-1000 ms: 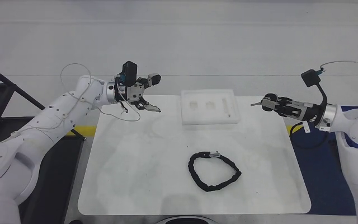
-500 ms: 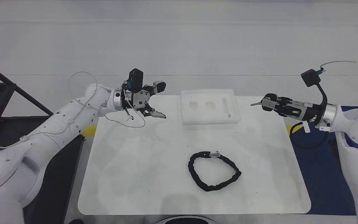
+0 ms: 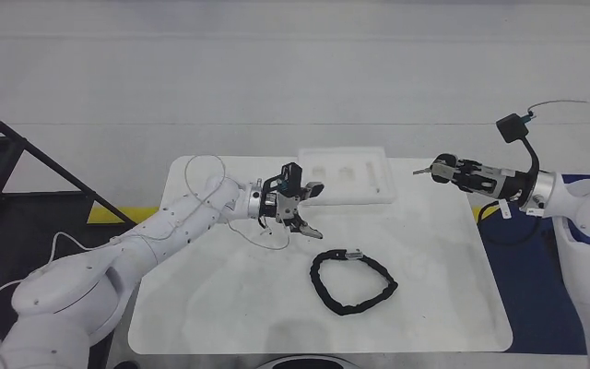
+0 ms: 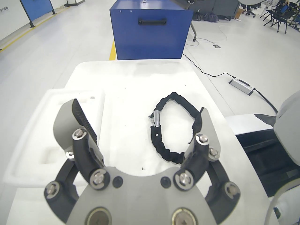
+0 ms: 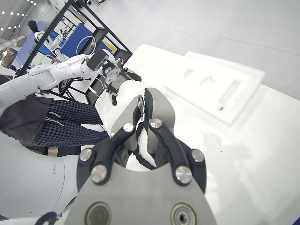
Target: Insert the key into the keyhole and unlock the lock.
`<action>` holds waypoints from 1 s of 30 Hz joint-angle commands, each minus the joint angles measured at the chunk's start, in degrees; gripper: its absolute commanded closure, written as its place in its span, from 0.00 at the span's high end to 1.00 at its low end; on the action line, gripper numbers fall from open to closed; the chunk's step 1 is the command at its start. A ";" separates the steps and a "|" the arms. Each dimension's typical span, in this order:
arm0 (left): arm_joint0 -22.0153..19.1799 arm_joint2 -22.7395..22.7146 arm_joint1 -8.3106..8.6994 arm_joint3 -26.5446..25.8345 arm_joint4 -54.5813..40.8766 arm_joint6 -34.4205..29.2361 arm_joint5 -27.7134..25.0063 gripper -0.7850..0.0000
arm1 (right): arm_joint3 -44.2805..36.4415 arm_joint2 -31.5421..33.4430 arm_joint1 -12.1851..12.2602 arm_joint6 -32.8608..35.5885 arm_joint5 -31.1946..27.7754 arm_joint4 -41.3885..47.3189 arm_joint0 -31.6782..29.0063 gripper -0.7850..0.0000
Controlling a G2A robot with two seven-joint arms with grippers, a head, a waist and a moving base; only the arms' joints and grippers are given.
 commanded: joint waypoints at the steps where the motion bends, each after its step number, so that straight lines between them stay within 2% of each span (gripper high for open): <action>1: 0.62 0.00 -1.85 1.84 1.69 -0.01 1.06 1.00 | 0.00 0.00 0.00 0.00 0.00 0.00 0.00 0.00; 7: 2.78 0.00 -6.69 7.90 9.93 0.53 2.84 1.00 | 0.00 0.00 0.00 0.00 0.00 0.00 0.00 0.00; 15: 4.87 0.00 -11.82 15.05 19.02 3.37 -0.93 1.00 | 0.00 0.00 0.00 0.00 0.00 0.00 0.00 0.00; 30: 4.87 0.00 -11.82 15.05 19.02 3.37 -0.93 1.00 | 0.00 0.00 0.00 0.00 0.00 0.00 0.00 0.00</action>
